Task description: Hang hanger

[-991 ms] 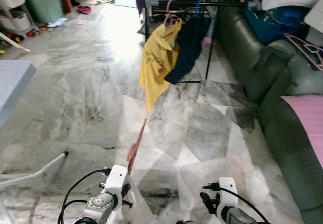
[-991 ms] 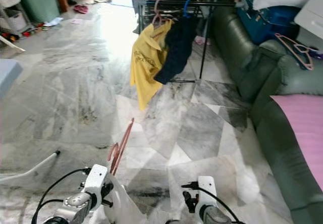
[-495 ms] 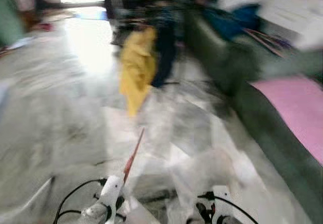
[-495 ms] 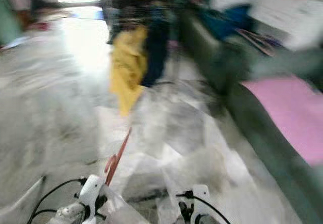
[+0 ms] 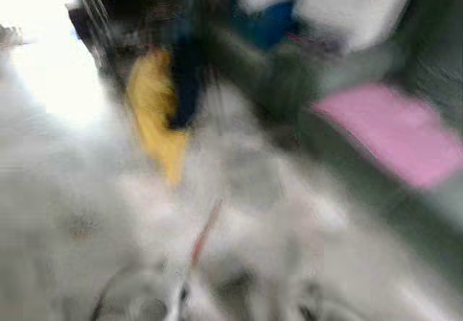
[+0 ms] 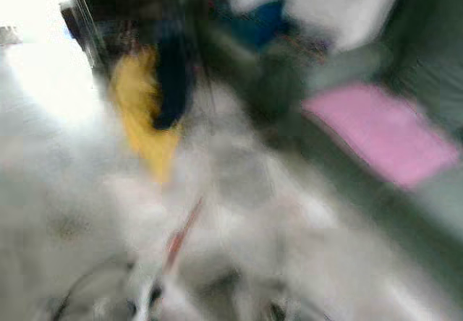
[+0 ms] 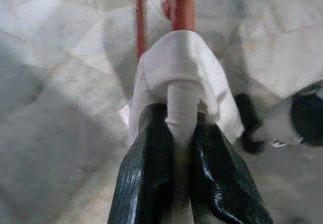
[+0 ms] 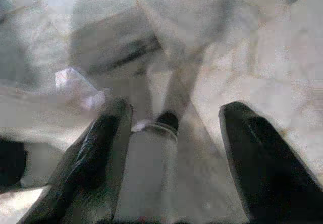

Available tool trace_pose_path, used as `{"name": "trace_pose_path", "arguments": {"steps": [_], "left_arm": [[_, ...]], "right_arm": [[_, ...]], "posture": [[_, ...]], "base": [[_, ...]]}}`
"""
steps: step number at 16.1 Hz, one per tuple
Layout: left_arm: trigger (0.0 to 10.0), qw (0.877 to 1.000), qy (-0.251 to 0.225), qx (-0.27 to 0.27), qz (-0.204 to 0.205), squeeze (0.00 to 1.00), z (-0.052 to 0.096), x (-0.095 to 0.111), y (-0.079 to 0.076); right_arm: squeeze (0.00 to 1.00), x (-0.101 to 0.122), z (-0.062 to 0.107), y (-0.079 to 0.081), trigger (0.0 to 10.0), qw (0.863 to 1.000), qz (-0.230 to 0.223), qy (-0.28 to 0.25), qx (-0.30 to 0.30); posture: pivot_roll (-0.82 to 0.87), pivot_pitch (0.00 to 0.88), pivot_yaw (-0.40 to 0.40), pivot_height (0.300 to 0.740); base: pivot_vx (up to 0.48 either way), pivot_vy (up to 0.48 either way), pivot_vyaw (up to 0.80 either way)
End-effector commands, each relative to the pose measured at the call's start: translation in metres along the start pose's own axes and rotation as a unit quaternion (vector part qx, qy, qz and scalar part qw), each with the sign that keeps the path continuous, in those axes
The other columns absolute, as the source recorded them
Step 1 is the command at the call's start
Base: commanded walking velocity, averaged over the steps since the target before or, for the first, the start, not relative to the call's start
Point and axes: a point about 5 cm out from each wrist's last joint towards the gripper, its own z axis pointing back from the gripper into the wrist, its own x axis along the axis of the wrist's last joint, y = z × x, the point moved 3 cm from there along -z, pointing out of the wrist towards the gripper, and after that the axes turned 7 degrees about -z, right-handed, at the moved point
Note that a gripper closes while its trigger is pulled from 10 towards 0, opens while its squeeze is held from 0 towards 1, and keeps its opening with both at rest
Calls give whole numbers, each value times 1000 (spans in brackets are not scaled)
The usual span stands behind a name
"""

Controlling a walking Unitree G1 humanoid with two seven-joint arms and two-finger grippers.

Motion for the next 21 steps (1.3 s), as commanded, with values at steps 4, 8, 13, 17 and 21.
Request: {"name": "trace_pose_path", "arguments": {"steps": [4,8,13,17,21], "left_arm": [[10000,1000,10,2,3,0,6,-14,9],[10000,1000,4,-6,5,0,5,-14,2],[10000,998,-44,-33,-37,0,4,2,-5],[10000,984,-155,-58,-66,0,5,71,17],[10000,930,-322,-107,-142,0,31,194,32]], "right_arm": [[0,-10,-2,22,10000,1000,-6,13,18],[0,-12,-3,32,10000,1000,-4,12,24],[0,19,-4,14,10000,998,-24,-49,-1],[0,79,2,-11,10000,986,-29,-164,5],[0,121,12,-21,10000,970,4,-243,6]], "posture": [[-176,101,27,740],[-169,104,31,740],[-160,115,28,740],[-159,150,39,740],[-164,169,58,740]], "base": [[0,0,0],[0,0,0],[0,0,0],[0,0,0],[0,0,0]]}}
